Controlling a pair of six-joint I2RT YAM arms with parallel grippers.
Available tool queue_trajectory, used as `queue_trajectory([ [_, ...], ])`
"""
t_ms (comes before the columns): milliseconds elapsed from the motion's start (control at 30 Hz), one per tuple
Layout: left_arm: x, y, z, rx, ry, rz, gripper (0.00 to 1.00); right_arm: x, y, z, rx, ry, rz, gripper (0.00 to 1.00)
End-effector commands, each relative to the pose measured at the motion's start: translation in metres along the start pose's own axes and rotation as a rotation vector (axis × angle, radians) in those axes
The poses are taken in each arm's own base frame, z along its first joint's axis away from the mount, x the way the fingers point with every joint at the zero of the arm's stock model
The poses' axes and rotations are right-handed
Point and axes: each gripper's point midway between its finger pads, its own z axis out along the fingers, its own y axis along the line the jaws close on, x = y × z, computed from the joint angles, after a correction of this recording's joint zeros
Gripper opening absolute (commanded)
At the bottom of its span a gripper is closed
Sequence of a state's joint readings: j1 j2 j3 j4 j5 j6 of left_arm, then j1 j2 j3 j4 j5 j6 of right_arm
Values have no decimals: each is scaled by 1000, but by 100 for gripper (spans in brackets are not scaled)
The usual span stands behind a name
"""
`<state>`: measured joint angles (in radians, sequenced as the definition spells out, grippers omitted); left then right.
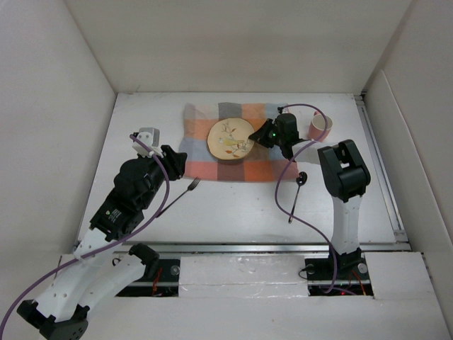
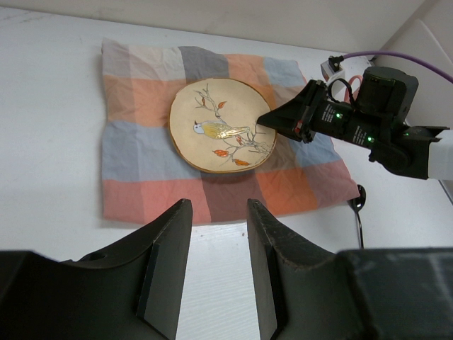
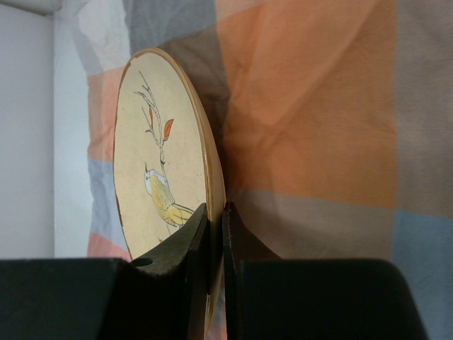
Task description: Set the dinner table for one person
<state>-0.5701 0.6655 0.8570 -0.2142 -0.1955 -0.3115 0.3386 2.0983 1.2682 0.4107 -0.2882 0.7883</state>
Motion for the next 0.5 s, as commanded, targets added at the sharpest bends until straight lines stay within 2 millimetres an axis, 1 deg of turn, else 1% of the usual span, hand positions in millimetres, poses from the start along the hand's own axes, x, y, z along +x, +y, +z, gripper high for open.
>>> queue_trajectory([
  [0,-6,0,3,-3,-30,-2,34,-64,69,-8,-214,-145,-41,0],
  [100,-5,0,4,-6,-28,-1,34,-57,56,-2,-182,-136,-31,0],
  [233,-4,0,5,-10,-23,1,34,-49,44,5,-158,-117,-22,0],
  [267,-4,0,5,-8,-24,0,34,-52,39,6,-150,-119,-16,0],
  [300,-3,1,6,-11,-20,1,34,-49,36,8,-145,-109,-19,0],
  [333,-3,1,6,-12,-20,1,34,-42,29,12,-133,-84,-15,0],
  [467,-2,1,7,-15,-17,2,34,-40,28,14,-141,-78,-13,0],
])
